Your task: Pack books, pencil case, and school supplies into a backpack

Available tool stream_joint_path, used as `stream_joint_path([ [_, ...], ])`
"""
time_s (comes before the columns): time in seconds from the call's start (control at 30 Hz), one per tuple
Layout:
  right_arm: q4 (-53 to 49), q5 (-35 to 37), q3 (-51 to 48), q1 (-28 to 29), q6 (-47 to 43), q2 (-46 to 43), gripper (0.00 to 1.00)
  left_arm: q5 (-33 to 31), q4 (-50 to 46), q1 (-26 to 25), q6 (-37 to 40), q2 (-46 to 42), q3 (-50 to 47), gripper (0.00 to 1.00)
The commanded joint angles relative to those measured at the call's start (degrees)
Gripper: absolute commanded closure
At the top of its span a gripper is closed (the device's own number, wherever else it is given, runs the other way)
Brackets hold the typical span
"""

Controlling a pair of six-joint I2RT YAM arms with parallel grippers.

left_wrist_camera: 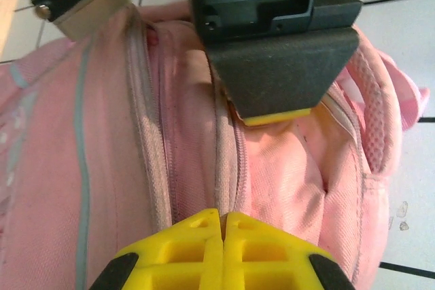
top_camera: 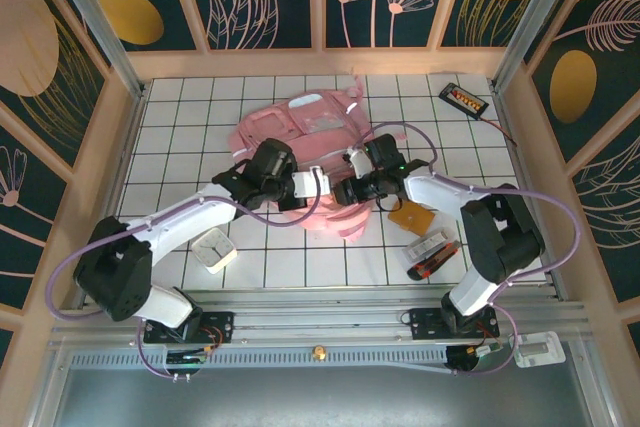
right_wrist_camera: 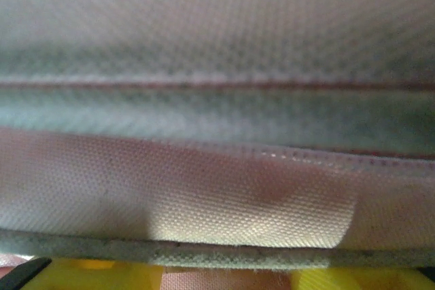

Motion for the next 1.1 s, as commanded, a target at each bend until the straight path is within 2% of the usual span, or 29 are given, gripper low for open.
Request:
stream_joint_path([
  [0.0,1.4,-6.6,0.1,-1.1,2.1,-3.1,0.51,6.8,7.0,0.8,-2.6,-5.6,0.9,1.00],
  [0.17,5.0,-11.9,-0.5,-3.8,4.8,-5.6,0.50,9.1,6.6,1.4,-2.7,-6.7,0.9,1.00],
  [0.4,4.6,-10.7,0.2,-3.6,4.6,-5.1,0.55,10.3,7.6,1.4,-3.8,-6.6,0.7,1.00],
  [0.47,4.0,-8.9,0.1,-3.2,4.2,-5.1,0.59,10.1,7.5,1.4,-3.7,-6.5,1.0,1.00],
  [0.63,4.4,-6.3,-0.7,-2.8,4.5,-5.6,0.86,9.8,7.2,1.5,-3.5,-6.3,1.1,1.00],
  [0.77,4.1,-4.5,-0.5,-2.7,4.6,-6.3,1.00,9.3,7.1,1.6,-3.4,-6.5,0.9,1.00],
  [0.97,2.9,-0.4,-1.1,-2.8,5.0,-8.7,1.00,7.7,6.2,1.6,-2.4,-7.0,0.1,1.00],
  [1.07,0.7,4.2,-1.6,-2.9,5.9,-10.0,1.00,5.8,5.3,1.6,-1.6,-7.2,0.0,1.00],
])
